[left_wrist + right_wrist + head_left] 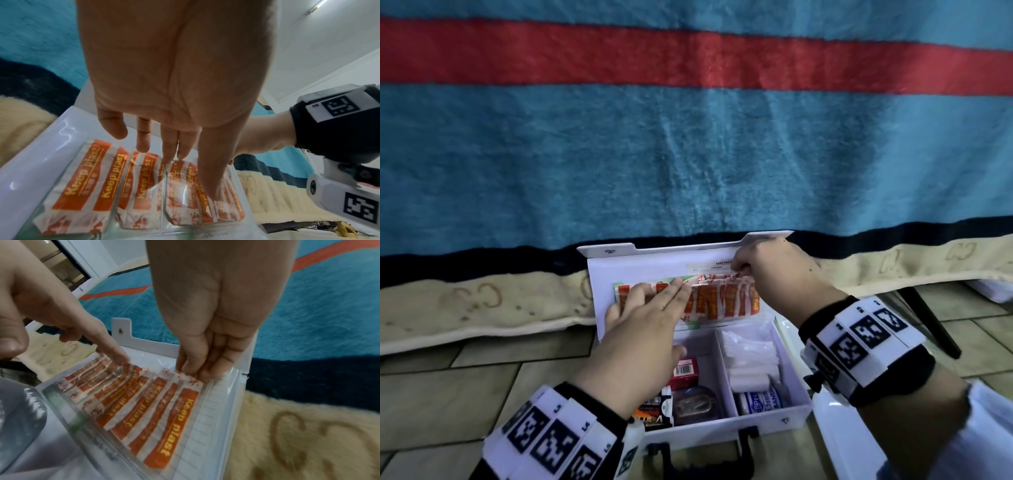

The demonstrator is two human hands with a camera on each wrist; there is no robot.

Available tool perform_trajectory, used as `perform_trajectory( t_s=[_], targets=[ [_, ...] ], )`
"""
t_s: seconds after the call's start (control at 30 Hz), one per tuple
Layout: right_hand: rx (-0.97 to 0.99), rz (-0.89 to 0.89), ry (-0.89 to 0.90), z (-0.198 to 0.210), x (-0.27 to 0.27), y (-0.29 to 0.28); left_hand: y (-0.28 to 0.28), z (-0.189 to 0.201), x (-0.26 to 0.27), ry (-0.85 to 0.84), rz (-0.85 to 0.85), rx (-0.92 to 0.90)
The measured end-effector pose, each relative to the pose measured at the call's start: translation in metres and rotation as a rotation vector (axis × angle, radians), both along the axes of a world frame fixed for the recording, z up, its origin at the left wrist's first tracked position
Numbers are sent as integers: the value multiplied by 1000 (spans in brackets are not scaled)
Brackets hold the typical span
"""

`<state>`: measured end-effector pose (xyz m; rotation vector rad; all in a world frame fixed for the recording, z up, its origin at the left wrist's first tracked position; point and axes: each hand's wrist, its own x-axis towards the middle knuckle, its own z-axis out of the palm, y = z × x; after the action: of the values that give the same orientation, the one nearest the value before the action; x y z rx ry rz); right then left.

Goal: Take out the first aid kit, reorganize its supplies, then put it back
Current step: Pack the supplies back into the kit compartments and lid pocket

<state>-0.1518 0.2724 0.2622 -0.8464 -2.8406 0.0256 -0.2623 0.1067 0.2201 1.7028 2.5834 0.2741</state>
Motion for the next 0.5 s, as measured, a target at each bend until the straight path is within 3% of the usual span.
perform_trajectory(
  t_s=[0.13, 0.37, 0.5],
  targets=[
    [-27, -25, -36, -5, -1, -2, 1, 0, -1, -6, 4, -9],
    [-62, -13, 85, -13, 3, -2, 2, -2, -2, -9, 8, -12],
    [-93, -35, 42, -10, 5, -1, 2, -2, -2, -19, 11, -7]
  ],
)
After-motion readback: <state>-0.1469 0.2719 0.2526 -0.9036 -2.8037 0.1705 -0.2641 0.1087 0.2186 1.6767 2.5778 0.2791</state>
